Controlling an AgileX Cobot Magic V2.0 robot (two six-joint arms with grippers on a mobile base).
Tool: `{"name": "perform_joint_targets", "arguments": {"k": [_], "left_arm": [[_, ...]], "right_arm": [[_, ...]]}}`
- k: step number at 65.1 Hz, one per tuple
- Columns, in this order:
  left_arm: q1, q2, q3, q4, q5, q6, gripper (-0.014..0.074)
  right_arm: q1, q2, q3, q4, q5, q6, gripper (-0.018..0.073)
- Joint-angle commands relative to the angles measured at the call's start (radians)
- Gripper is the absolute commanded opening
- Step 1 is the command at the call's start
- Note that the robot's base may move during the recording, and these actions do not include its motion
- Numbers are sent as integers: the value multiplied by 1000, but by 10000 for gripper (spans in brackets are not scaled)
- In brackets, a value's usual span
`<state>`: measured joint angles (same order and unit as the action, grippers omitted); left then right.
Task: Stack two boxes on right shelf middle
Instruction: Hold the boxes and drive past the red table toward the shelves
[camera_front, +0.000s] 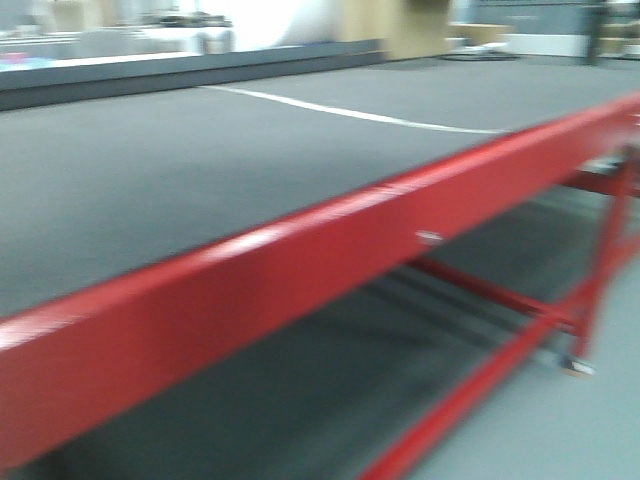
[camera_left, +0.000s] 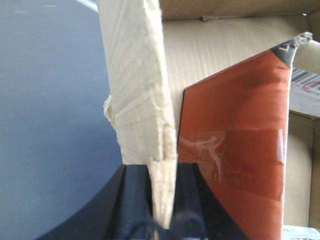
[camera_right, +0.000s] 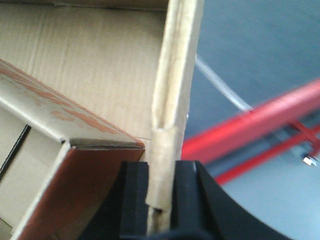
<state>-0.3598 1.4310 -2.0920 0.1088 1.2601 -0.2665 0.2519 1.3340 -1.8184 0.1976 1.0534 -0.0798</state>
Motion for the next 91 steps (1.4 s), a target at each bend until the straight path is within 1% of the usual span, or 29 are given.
{"name": "perform_joint_targets", "arguments": {"k": [1,91], "left_arm": [[4,-13,-17,35,-39,-4,-111],[4,-13,-17,35,-47,-4,-111]], "right_arm": [[-8,-13,-8,-42,-33,-12,-153],[-8,-13,-8,-42,-33,-12,-153]]}}
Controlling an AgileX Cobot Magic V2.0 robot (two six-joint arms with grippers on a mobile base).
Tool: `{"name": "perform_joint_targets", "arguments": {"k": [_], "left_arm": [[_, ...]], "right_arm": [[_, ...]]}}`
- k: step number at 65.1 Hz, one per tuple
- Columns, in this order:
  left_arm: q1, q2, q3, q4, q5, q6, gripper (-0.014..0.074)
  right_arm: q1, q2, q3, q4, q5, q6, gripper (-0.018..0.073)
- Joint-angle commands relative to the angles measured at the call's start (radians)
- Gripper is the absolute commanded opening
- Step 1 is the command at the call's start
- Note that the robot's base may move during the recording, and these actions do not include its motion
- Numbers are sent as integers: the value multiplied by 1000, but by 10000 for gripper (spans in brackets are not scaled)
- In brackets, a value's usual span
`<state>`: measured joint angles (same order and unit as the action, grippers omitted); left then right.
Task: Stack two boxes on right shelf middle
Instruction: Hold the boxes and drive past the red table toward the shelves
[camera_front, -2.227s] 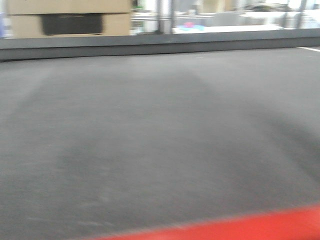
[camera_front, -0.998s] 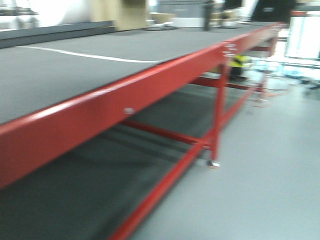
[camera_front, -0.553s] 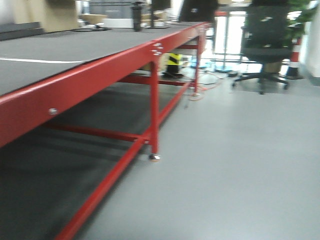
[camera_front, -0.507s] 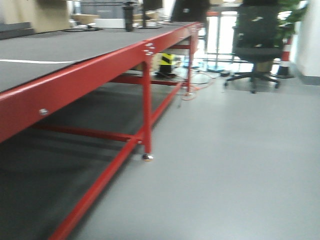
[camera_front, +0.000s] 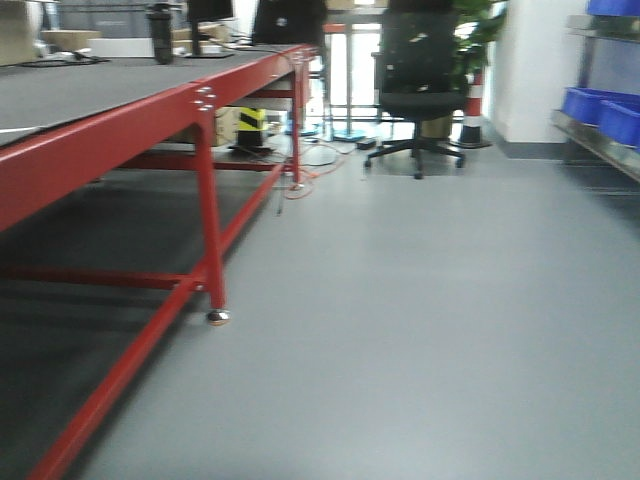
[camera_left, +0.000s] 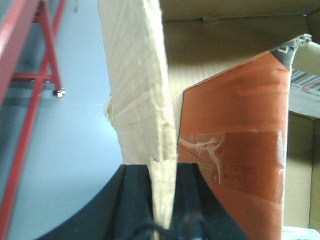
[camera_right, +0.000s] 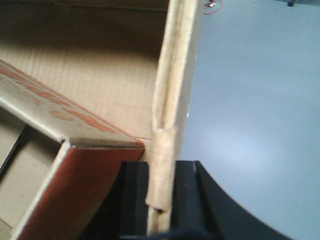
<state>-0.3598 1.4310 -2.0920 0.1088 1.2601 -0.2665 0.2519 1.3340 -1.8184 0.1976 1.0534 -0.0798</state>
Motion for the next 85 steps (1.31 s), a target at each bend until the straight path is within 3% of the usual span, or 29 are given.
{"name": "perform_joint_targets", "arguments": {"k": [1,85], "left_arm": [[4,-13,-17,35,-47,-4,-111],[4,-13,-17,35,-48,-4,-111]], "right_arm": [[-8,-13,-8,-42,-33,-12,-153],[-8,-13,-8,-42,-36,-12,-153]]}}
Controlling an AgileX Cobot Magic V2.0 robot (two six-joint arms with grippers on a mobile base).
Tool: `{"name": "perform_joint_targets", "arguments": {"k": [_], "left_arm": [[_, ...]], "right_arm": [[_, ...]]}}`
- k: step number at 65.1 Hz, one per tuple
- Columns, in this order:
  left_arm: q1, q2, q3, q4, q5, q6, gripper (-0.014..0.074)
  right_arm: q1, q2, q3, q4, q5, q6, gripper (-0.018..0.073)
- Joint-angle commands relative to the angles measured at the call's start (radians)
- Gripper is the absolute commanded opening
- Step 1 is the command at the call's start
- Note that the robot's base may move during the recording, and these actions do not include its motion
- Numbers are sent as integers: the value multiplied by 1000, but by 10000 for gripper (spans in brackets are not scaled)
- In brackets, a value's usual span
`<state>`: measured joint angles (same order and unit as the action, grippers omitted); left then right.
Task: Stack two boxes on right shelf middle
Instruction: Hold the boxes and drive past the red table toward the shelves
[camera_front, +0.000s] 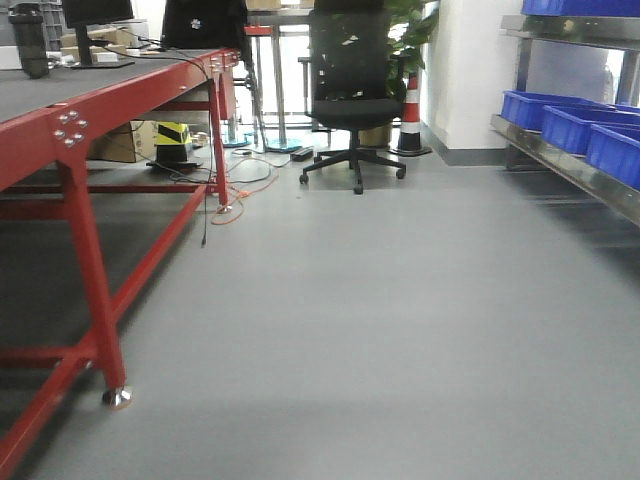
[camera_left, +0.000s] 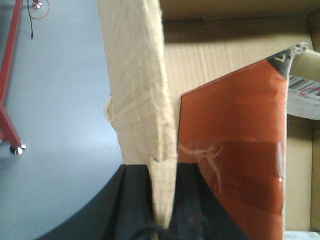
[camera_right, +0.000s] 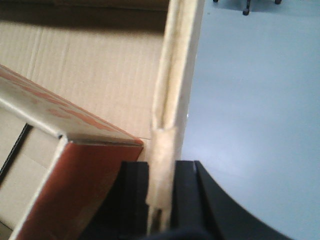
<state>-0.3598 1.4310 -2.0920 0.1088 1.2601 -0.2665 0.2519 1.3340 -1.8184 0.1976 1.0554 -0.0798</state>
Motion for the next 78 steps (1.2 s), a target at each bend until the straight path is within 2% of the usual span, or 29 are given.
{"name": "perform_joint_targets", "arguments": {"k": [1,78], "left_arm": [[4,-13,-17,35,-48,-4,-111],[4,-13,-17,79,-48,-4,-111]], "right_arm": [[-8,-13,-8,-42,-38,-12,-153],[-8,-13,-8,-42,-38,-12,-153]]}}
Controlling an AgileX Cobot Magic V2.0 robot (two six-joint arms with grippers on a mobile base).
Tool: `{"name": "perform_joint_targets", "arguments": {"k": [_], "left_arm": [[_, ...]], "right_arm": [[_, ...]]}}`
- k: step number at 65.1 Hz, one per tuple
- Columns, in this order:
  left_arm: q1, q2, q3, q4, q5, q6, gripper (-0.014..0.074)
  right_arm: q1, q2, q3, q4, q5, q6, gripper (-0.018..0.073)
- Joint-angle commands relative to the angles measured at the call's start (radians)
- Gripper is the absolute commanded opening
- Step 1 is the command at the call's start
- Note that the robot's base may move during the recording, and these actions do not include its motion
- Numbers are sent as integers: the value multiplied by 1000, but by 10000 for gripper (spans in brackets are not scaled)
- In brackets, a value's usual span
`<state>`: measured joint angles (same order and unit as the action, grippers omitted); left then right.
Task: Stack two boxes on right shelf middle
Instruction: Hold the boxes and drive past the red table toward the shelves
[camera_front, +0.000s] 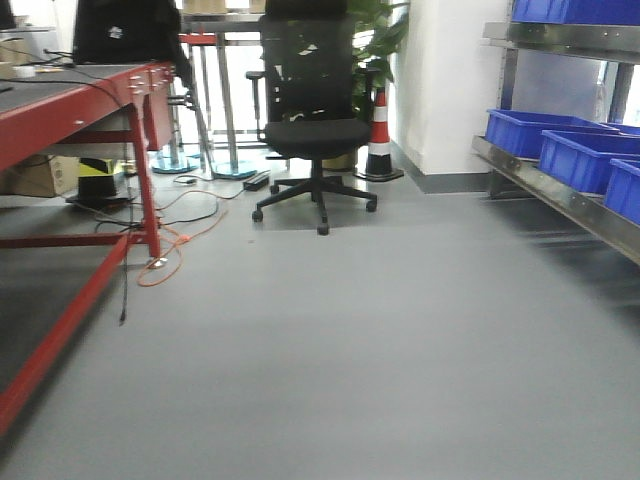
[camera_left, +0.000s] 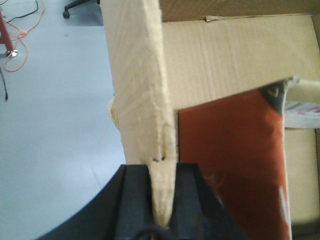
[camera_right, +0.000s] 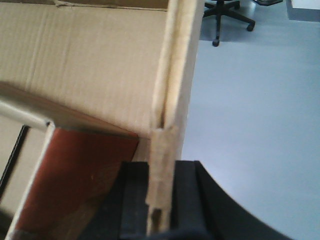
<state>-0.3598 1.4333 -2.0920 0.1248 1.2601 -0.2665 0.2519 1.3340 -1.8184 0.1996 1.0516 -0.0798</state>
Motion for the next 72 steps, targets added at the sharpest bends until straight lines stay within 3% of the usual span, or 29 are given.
{"name": "perform_joint_targets", "arguments": {"k": [1,72], "left_arm": [[4,-15,-17,63,-48,-4,-111],[4,-15,-17,65,-48,-4,-111]], "right_arm": [[-8,-13,-8,-44,-34,-12,-153],[-8,-13,-8,-44,-34,-12,-153]]}}
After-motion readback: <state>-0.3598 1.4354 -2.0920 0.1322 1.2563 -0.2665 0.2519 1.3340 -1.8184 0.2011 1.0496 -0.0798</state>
